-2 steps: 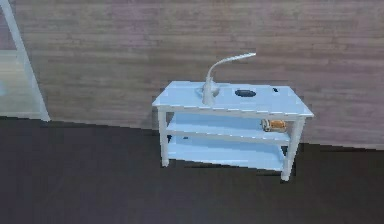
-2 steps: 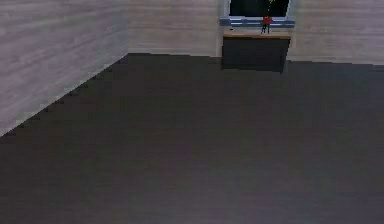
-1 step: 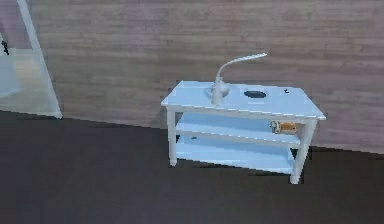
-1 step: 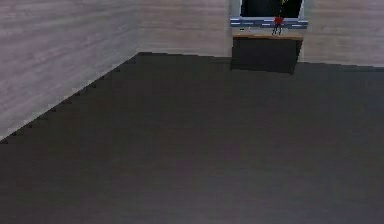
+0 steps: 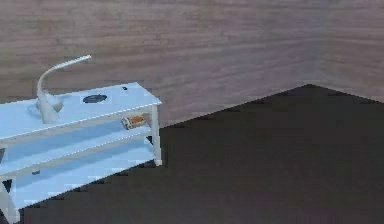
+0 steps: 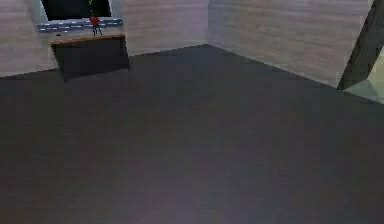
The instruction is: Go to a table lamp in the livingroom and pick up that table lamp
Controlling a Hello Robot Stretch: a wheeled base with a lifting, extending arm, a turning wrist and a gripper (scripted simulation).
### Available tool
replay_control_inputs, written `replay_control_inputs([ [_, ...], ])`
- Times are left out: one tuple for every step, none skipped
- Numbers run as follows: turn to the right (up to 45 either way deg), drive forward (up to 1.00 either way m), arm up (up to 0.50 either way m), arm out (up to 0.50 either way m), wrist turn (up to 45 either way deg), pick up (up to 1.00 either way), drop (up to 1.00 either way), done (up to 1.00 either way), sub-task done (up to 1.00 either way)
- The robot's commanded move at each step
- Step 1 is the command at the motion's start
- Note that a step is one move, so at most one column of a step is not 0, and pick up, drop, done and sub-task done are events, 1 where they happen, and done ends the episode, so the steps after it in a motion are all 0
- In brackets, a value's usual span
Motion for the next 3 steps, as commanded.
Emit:
replay_control_inputs([
  [45.0, 0.0, 0.0, 0.0, 0.0, 0.0, 0.0, 0.0, 0.0],
  [9.0, 0.0, 0.0, 0.0, 0.0, 0.0, 0.0, 0.0, 0.0],
  [3.0, 0.0, 0.0, 0.0, 0.0, 0.0, 0.0, 0.0, 0.0],
])
